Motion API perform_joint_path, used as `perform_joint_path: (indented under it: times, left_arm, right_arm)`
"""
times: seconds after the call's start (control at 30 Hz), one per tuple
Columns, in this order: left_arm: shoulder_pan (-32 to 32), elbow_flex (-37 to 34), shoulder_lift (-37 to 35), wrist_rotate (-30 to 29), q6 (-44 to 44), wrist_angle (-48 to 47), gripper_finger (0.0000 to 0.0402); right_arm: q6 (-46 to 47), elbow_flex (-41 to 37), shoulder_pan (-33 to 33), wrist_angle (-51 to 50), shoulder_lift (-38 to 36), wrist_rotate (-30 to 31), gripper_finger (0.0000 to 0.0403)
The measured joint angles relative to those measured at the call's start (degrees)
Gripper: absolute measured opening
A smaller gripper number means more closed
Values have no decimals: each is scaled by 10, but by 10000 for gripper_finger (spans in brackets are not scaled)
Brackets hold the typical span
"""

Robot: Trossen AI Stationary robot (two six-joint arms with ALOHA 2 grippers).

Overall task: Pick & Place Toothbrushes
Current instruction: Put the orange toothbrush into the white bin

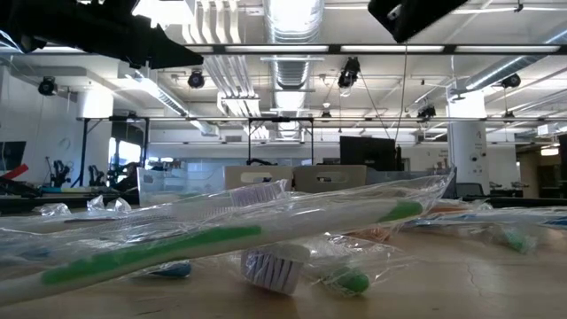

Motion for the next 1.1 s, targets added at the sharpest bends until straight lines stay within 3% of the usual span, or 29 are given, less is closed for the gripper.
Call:
perform_joint_path:
  times: [0.13, 0.37, 0.6, 0.87, 1.1]
  left_arm:
    - [0, 0, 0, 0, 0, 0, 168]
    - [0, 0, 0, 0, 0, -1, 168]
    - [0, 0, 0, 0, 0, -1, 168]
    - [0, 0, 0, 0, 0, -3, 168]
    - [0, 0, 0, 0, 0, -11, 168]
  right_arm:
    - [-32, -40, 23, -3, 0, 23, 8]
    - [43, -89, 38, 13, 0, 73, 8]
    - [44, -115, 47, 50, 18, 88, 8]
    - [18, -56, 60, 8, 108, 120, 8]
    - [97, 3, 59, -40, 164, 115, 9]
